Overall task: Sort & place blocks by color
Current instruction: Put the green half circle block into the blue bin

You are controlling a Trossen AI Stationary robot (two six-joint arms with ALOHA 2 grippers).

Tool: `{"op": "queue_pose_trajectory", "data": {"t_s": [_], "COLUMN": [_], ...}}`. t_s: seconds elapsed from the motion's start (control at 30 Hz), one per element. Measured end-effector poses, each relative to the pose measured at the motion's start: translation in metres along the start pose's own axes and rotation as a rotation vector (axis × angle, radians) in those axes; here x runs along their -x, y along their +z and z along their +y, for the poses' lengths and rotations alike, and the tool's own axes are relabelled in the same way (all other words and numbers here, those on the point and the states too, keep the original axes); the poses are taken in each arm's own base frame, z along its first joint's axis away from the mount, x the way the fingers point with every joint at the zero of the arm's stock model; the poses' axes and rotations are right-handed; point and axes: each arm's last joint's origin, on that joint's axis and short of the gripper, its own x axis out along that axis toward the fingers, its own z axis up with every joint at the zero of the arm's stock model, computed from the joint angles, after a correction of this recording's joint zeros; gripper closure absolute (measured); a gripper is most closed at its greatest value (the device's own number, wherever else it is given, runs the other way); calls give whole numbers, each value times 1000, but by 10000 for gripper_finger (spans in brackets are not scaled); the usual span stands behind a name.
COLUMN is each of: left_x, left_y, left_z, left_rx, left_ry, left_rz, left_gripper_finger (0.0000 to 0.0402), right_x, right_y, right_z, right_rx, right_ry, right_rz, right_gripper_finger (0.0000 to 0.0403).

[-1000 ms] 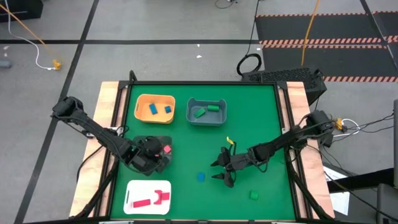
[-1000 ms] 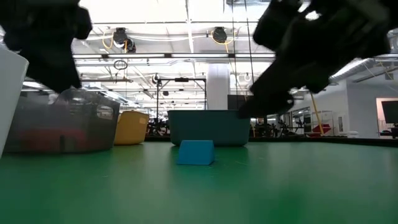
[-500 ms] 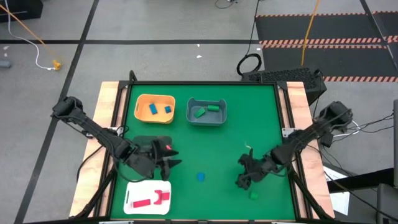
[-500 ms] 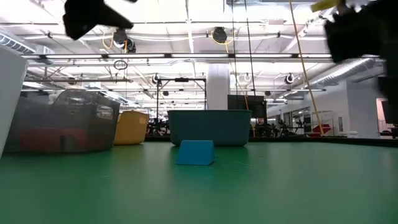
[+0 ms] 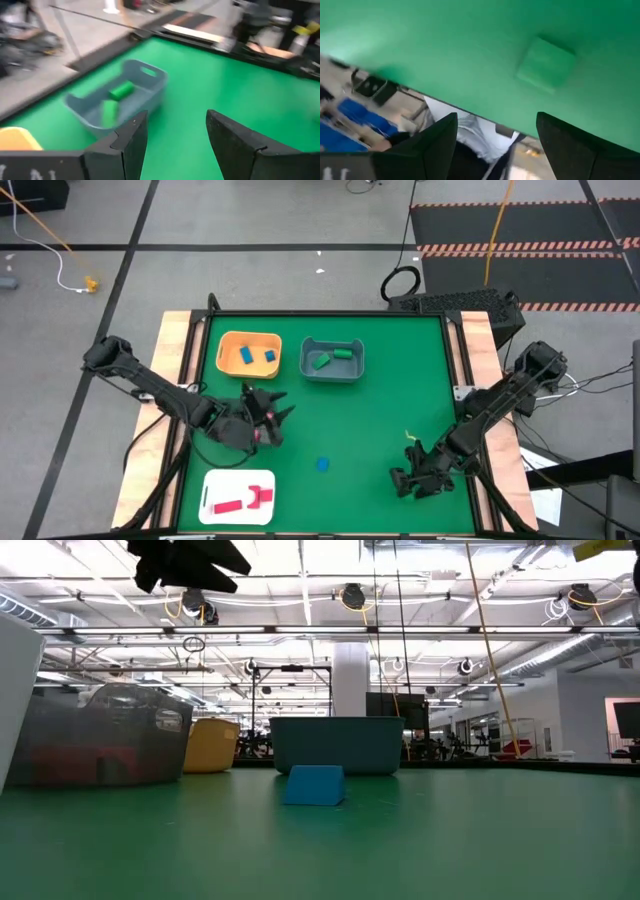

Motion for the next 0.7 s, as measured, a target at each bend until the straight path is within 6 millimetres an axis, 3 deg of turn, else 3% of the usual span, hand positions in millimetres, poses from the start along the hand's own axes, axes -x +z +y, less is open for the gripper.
{"op": "queue_pose_trajectory", "data": {"t_s": [0.33, 0.7], "left_x": [-14, -20], "left_y": [-3, -4], "left_z": [19, 30], "left_rx": [-55, -43], "left_ry": [153, 211], "left_rz": [38, 70], "left_gripper_finger": [202, 202], "right_x": [-1, -33], "right_y": [12, 19], "right_z": [-13, -10], "right_rx": [-178, -131], "right_ry": [-160, -148], "right_rz": [-105, -105], "right_gripper_finger": [142, 142]}}
